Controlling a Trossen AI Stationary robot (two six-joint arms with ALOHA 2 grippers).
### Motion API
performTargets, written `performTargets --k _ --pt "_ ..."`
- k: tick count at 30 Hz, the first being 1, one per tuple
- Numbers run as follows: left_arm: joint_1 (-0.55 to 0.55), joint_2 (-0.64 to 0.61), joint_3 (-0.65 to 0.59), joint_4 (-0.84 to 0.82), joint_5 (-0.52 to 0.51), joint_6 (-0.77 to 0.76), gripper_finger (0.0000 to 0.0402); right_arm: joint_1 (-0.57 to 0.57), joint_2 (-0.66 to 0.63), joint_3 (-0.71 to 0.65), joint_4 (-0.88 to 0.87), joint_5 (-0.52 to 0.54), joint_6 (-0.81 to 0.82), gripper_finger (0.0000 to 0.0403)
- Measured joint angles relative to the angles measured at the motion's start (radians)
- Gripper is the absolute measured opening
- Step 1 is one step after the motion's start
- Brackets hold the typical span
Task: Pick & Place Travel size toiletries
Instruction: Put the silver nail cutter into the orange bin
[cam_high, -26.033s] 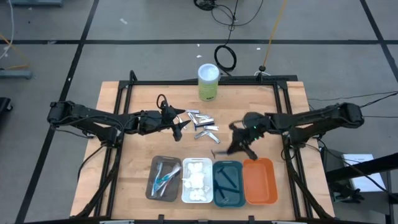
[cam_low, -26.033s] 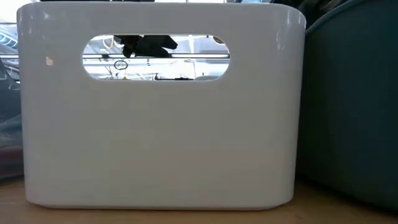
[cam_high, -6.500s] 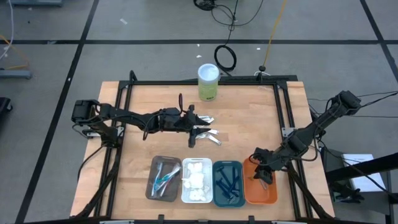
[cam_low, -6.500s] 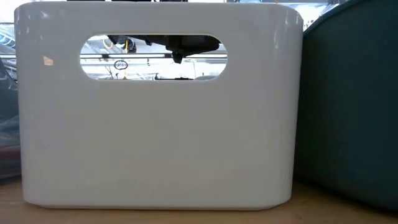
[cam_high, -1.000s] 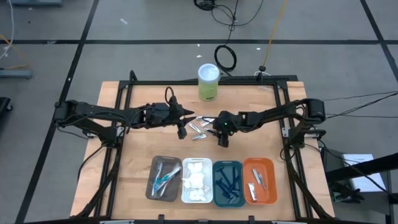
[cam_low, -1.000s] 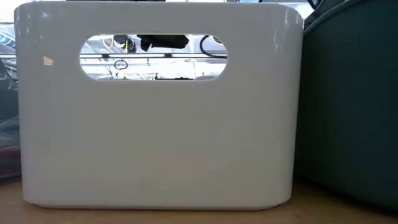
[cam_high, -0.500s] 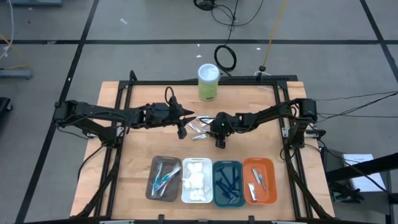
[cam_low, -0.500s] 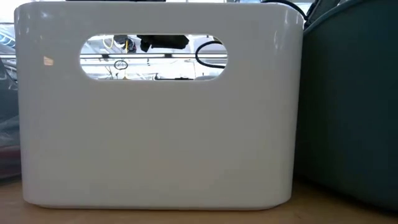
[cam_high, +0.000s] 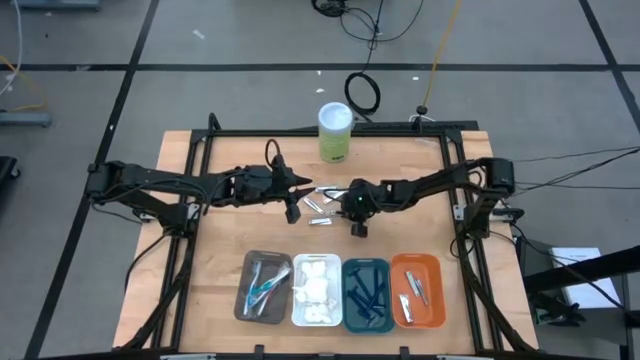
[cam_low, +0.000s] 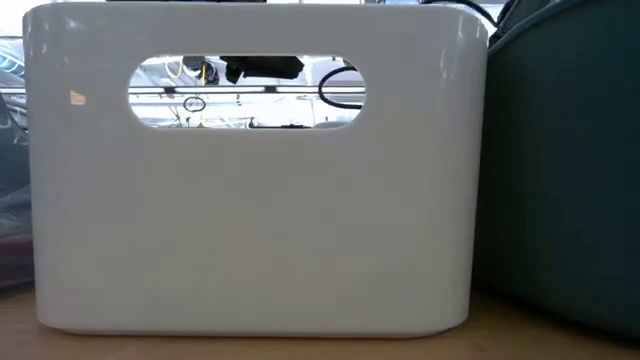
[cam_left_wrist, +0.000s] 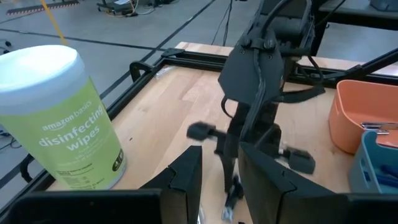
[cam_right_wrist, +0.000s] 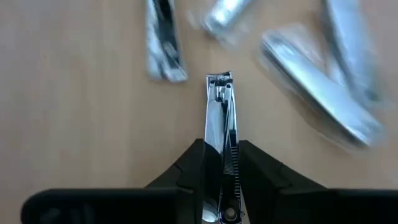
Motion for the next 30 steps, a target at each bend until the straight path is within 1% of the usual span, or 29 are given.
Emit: performTargets --k 5,7,11,14,19,21,25,30 --pt "0.0 0.0 0.0 -0.016 0.0 -0.004 0.0104 0.016 -0.14 -0.001 -0.052 0.012 -0.002 0.0062" --pt "0.0 0.0 0.0 -0.019 0.0 -0.004 0.0104 0.034 -0.211 0.0 -0.102 0.002 -0.002 0.0062" --pt "0.0 0.0 0.0 -0.021 0.0 -0.004 0.0104 0.098 -0.348 -0.001 -0.209 -0.002 0.0 0.0062" --pt "0.0 0.0 0.0 -0.021 0.0 -0.001 0.0104 0.167 -0.448 0.001 -0.298 -0.003 0.043 0.0062" --pt "0.0 0.0 0.0 -0.018 0.0 0.004 0.0104 0.301 -0.582 0.0 -0.496 0.003 0.224 0.0062" --pt "0.0 0.0 0.0 -0.014 0.0 0.004 0.0104 0.365 -0.617 0.0 -0.549 0.002 0.31 0.0062" --pt "0.0 0.0 0.0 -0.013 0.0 0.004 0.0104 0.489 -0.657 0.0 -0.611 0.002 0.463 0.0062" --pt "0.0 0.0 0.0 -0.012 -0.001 0.005 0.0104 0.627 -0.663 0.0 -0.648 0.002 0.652 0.0062"
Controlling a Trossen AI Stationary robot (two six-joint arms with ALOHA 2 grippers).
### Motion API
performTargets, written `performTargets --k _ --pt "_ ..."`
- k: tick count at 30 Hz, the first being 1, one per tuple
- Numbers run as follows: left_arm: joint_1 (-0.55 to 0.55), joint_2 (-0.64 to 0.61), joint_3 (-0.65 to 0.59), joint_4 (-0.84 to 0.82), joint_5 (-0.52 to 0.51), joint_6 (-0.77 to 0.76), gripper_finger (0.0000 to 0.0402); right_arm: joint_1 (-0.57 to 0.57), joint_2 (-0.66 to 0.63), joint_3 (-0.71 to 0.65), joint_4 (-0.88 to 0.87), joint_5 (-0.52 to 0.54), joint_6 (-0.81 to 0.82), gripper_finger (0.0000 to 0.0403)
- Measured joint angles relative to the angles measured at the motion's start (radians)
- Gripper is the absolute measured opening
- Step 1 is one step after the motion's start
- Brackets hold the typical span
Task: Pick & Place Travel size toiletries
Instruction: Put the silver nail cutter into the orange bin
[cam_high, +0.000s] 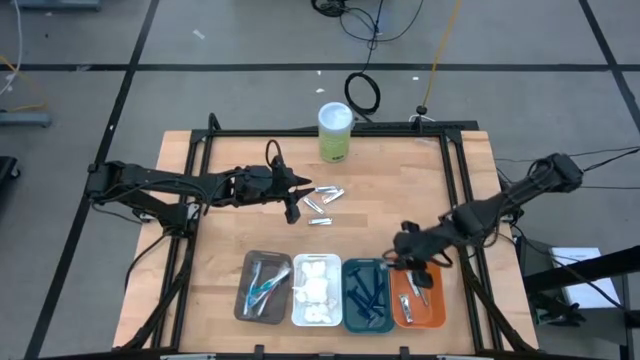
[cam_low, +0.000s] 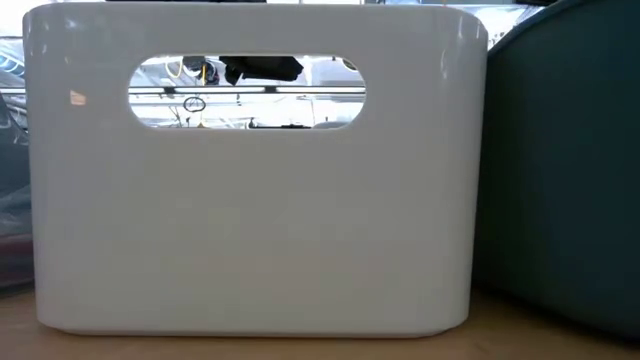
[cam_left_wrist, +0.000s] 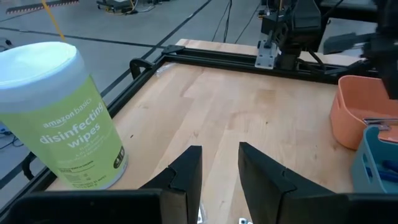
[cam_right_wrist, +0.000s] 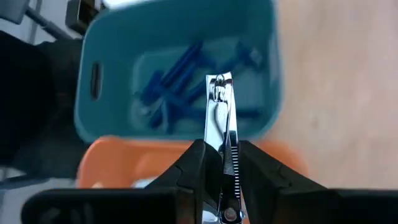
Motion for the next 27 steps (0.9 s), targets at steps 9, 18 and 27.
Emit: performTargets --k 9,18,27 --pt "0.0 0.0 0.0 0.0 0.0 -0.002 0.0104 0.197 0.0 0.0 -0.19 0.069 0.389 0.0062" --pt "0.0 0.0 0.0 0.001 0.0 -0.004 0.0104 0.225 0.0 -0.086 -0.142 0.102 0.531 0.0184" --pt "-0.004 0.0 0.0 -0.059 0.14 -0.049 0.0104 0.179 -0.001 -0.124 -0.074 0.101 0.515 0.0242"
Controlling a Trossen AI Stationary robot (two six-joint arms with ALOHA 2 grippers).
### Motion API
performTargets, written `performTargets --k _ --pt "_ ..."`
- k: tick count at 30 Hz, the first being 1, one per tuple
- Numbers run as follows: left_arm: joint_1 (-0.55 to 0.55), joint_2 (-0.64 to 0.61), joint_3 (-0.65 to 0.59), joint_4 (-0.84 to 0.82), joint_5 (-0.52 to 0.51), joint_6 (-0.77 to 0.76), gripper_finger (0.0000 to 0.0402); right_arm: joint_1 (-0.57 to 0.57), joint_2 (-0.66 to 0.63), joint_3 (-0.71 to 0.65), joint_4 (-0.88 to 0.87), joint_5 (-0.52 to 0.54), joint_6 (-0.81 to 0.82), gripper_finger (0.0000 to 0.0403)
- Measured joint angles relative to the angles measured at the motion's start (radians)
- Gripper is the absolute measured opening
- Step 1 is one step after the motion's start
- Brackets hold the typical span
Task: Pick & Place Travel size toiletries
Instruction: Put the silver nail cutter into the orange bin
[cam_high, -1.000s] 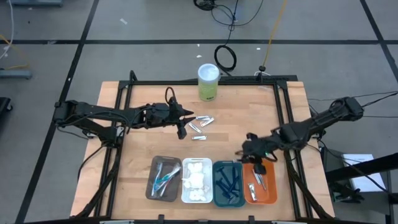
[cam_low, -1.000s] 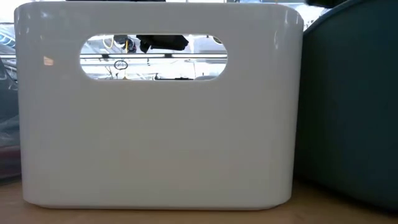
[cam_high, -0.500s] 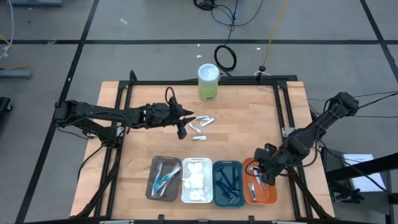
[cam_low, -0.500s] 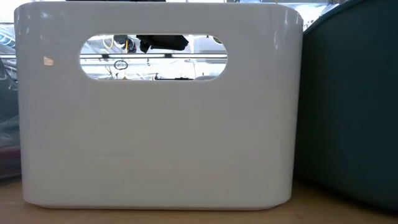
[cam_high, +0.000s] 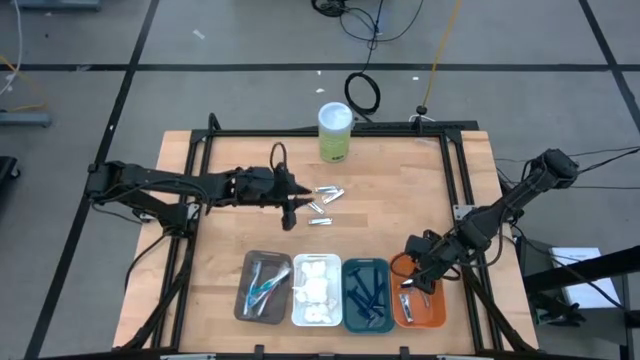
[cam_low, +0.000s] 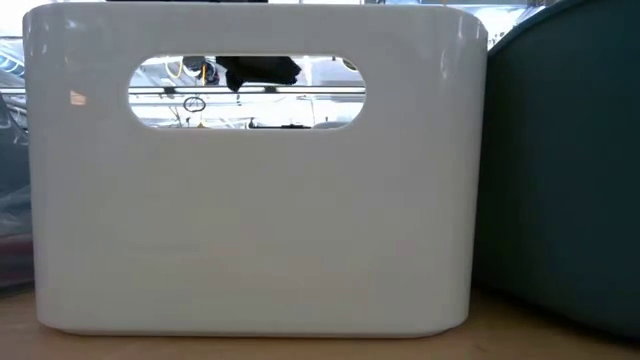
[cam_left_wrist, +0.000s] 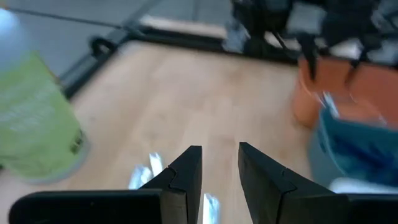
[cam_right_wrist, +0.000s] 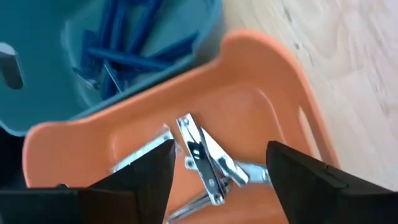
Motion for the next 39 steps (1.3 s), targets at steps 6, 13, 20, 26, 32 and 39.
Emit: performTargets --k 6,13,20,26,32,39 --pt "-0.028 0.062 -0.001 -0.116 -0.012 0.014 0.0104 -0.057 -0.02 0.0 0.091 -0.003 -0.144 0.0235" --pt "-0.028 0.256 0.029 -0.136 0.103 -0.004 0.0104 -0.146 -0.066 0.0 0.227 -0.001 -0.352 0.0228" --pt "-0.022 0.452 0.202 -0.315 0.103 -0.002 0.0126 -0.208 -0.088 0.0 0.246 0.0 -0.472 0.0225" --pt "-0.01 0.579 0.293 -0.416 0.095 0.066 0.0211 -0.236 -0.087 0.0 0.245 -0.002 -0.527 0.0224" --pt "0.018 0.635 0.304 -0.403 0.116 0.124 0.0259 -0.237 -0.087 0.0 0.244 -0.003 -0.565 0.0219" --pt "0.048 0.653 0.305 -0.397 0.169 0.154 0.023 -0.237 -0.087 0.0 0.24 -0.003 -0.59 0.0217"
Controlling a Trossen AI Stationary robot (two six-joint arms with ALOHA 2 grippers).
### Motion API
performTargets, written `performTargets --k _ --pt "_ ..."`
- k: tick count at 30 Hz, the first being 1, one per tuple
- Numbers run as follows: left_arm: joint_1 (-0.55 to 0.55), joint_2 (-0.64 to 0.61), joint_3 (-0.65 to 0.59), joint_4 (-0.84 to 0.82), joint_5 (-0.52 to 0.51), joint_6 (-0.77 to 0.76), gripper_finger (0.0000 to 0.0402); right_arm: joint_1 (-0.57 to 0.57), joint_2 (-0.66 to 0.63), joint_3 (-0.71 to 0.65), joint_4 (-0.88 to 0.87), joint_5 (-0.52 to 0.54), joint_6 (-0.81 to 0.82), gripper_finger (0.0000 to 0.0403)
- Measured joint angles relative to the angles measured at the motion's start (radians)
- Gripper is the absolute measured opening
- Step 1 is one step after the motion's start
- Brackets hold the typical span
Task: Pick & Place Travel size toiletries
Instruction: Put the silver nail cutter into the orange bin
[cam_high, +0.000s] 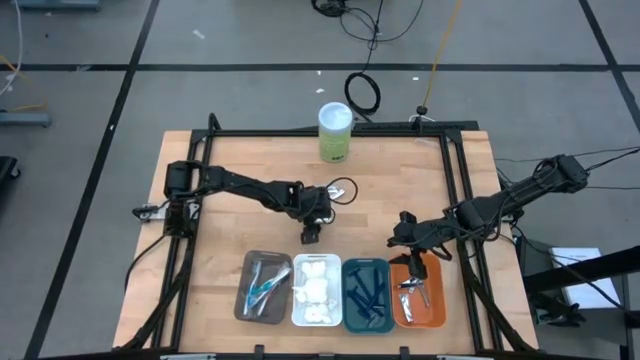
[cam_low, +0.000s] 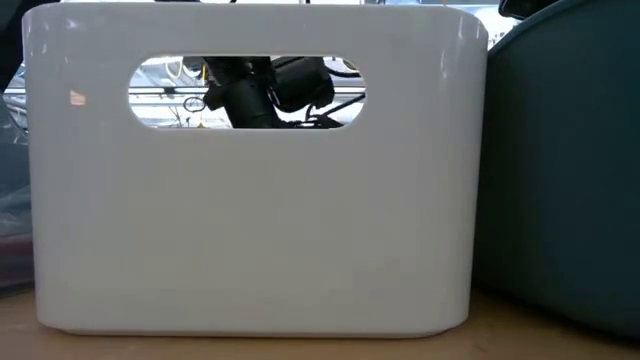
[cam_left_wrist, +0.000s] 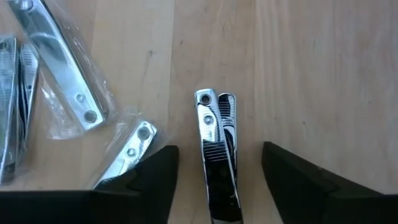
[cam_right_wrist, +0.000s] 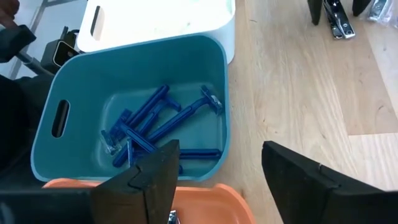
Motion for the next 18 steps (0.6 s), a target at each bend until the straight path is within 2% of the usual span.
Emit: performTargets --k 4,11,15,18 --pt "0.006 0.001 -0.001 -0.007 0.014 0.018 0.0171 0.0 0.0 0.0 -0.003 0.0 -0.002 0.0212" --pt "0.009 -0.005 -0.002 -0.013 0.02 0.035 0.0031 0.0 0.0 0.0 -0.018 0.002 -0.002 0.021" --pt "0.012 -0.048 -0.008 -0.052 0.003 0.036 0.0026 0.0 0.0 0.0 -0.022 0.006 -0.002 0.021" --pt "0.006 -0.129 -0.014 -0.101 -0.022 0.039 0.0028 0.0 0.0 0.0 -0.021 0.011 -0.002 0.021"
